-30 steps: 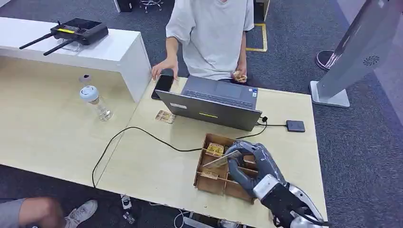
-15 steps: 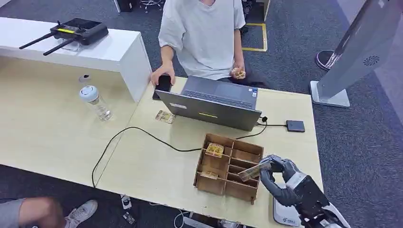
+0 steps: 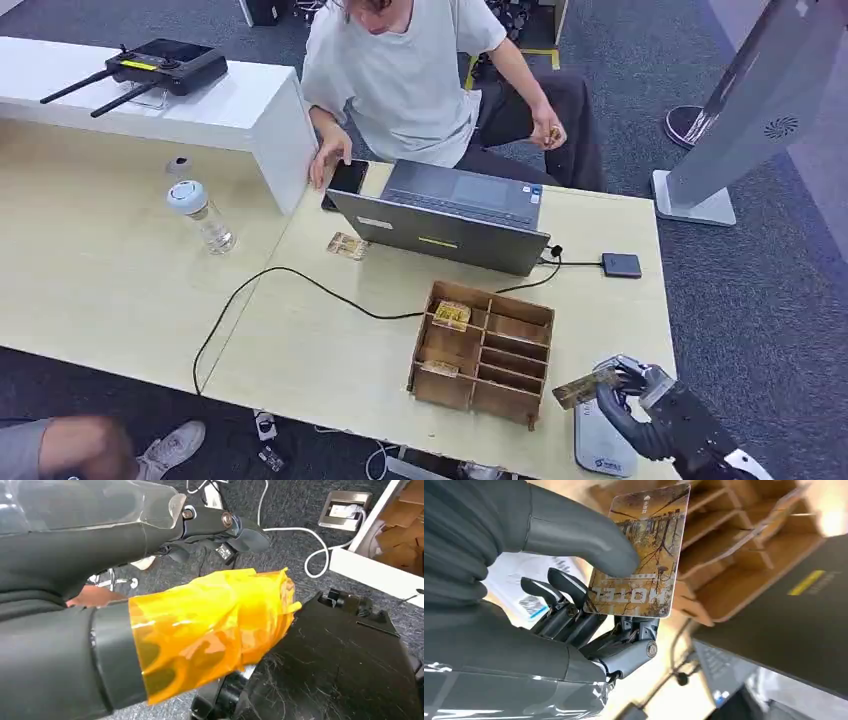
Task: Pass the card to the sensor for recognition and then transmit it.
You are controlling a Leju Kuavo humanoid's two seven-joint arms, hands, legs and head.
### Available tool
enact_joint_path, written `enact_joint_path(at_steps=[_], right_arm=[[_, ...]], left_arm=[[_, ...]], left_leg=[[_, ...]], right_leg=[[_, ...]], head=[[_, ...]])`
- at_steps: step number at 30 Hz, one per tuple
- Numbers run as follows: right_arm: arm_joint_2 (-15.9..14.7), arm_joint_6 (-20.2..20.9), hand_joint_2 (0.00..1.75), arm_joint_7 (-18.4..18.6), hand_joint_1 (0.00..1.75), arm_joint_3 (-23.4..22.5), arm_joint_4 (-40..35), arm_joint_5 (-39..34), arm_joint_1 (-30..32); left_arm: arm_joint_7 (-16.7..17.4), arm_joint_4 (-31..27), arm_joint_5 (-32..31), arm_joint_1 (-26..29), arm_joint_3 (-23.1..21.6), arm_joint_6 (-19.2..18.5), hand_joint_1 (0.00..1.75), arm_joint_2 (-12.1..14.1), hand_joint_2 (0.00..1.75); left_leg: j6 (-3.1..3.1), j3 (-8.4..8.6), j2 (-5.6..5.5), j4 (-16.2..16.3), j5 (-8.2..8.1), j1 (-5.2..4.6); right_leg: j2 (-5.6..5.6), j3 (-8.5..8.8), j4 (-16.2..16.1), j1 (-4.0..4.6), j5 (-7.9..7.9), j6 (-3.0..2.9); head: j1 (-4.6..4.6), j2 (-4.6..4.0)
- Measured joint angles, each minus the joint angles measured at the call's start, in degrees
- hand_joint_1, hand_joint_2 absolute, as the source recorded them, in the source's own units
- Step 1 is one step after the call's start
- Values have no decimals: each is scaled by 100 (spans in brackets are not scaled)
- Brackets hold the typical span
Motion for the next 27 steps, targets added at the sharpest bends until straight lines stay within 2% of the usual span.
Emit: enact_joint_path(at_steps=[10, 19, 27], right_arm=[[-406, -52, 175, 552, 175, 194, 68, 448, 36], [-454, -249, 175, 970, 175, 542, 179, 1005, 5], [-454, -387, 175, 1145, 175, 800, 258, 1296, -24]], left_arm=[[-77, 114, 9, -23, 4, -11, 0, -9, 0], [-79, 162, -13, -60, 7, -37, 0, -31, 0], [-79, 184, -39, -94, 15, -55, 0, -63, 0]], left_leg=[[0, 0, 1, 0, 0, 1], [0, -1, 1, 0, 0, 1], [0, 0, 1, 0, 0, 0]], right_leg=[[1, 0, 0, 0, 0, 0], [1, 0, 0, 0, 0, 0], [0, 1, 0, 0, 0, 0]], head=[[2, 0], [0, 0], [0, 0]])
